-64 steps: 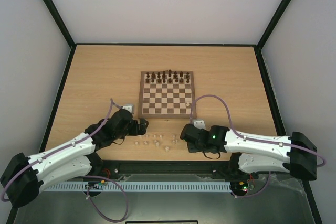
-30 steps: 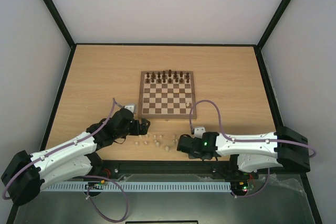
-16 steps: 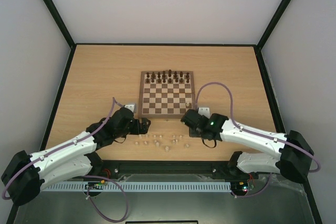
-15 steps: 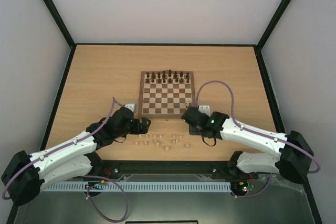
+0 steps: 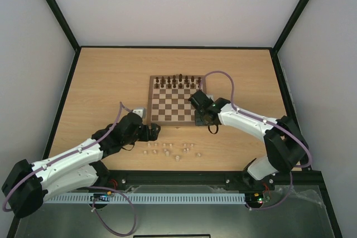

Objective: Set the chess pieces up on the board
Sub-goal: Place the chess piece on the chessboard.

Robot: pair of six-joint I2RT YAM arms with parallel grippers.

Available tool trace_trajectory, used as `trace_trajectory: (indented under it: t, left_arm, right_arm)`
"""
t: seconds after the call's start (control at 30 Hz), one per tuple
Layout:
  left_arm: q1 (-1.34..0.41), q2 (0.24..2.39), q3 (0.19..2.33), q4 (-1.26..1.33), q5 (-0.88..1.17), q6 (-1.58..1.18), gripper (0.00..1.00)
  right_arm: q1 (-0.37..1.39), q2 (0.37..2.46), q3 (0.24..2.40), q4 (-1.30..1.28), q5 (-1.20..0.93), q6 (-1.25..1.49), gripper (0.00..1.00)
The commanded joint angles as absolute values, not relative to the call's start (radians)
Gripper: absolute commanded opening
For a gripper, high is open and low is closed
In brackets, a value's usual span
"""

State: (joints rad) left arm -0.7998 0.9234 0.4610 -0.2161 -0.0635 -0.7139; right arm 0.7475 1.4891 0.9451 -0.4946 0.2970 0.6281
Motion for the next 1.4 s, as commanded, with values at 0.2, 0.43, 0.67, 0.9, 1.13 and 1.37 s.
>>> trace_trajectory:
  t: [0.2,0.43,0.67,0.9,1.13,1.37]
  left_arm:
    - [-0.783,0.896,0.469,-0.235,-0.076,-0.698,0.99]
    - [-0.773,0.874,0.456,-0.237,-0.071,-0.697,0.99]
    - [-0.767,0.872,0.455,-0.241,-0.065,-0.691,0.99]
    - [-0.762,0.872,0.456,-0.239,-0.063,-0.689,0.99]
    - [-0.758,0.875,0.468,-0.259,-0.071,-0.687,0.99]
    - [-0.757,0.877,0.479,-0.265,-0.078,-0.691,0.99]
  right_arm:
    - [0.713,1.579,1.034,-0.485,0.262,0.535,0.06]
    - [0.7,1.599,1.037,-0.485,0.263,0.531,0.06]
    - [0.691,1.617,1.035,-0.475,0.26,0.526,0.07]
    - [0.689,1.614,1.04,-0.474,0.261,0.522,0.19]
    - [0.69,1.527,1.032,-0.498,0.272,0.527,0.36]
    - [0.716,1.36,0.97,-0.543,0.23,0.549,0.42]
